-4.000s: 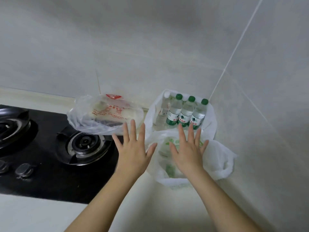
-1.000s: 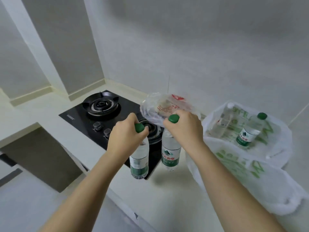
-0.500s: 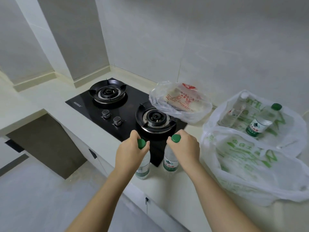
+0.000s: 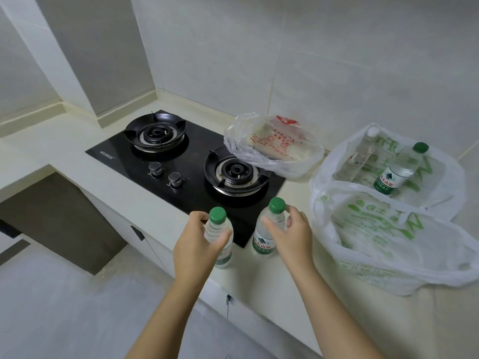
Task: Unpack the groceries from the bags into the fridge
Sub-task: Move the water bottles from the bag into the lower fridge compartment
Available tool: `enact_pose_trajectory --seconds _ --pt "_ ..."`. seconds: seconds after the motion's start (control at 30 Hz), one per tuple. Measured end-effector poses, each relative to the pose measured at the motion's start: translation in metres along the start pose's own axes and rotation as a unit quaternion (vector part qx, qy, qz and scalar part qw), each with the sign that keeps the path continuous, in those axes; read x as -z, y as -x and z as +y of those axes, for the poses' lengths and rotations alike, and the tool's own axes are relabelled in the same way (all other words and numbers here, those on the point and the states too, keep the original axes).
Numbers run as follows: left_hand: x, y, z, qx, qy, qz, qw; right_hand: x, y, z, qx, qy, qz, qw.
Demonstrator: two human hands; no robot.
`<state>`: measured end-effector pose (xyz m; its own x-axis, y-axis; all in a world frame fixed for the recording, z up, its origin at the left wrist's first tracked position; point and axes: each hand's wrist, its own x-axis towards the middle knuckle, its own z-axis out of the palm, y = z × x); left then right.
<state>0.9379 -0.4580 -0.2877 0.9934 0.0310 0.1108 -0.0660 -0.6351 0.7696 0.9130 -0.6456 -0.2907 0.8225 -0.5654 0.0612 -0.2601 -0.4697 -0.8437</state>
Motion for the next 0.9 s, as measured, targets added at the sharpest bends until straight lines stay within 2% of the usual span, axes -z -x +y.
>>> enact_pose_trajectory --seconds 0.17,0.4,0.6,0.9 --pt "-0.019 0.027 -0.055 0.060 0.066 -0.045 0.995 -0.015 0.027 0.052 -0.088 -0.060 -0.041 0.993" --pt "-0.053 0.020 -0.079 0.057 0.173 -0.126 0.975 -0.051 0.024 0.087 -0.114 -0.128 -0.055 0.984" --pt "-0.071 0.006 -0.084 0.075 0.147 -0.103 0.981 -0.075 0.010 0.094 -0.092 -0.134 0.003 0.987" --pt "-0.082 0.005 -0.099 0.091 0.112 -0.111 0.983 -0.093 0.005 0.113 -0.121 -0.064 0.020 0.990"
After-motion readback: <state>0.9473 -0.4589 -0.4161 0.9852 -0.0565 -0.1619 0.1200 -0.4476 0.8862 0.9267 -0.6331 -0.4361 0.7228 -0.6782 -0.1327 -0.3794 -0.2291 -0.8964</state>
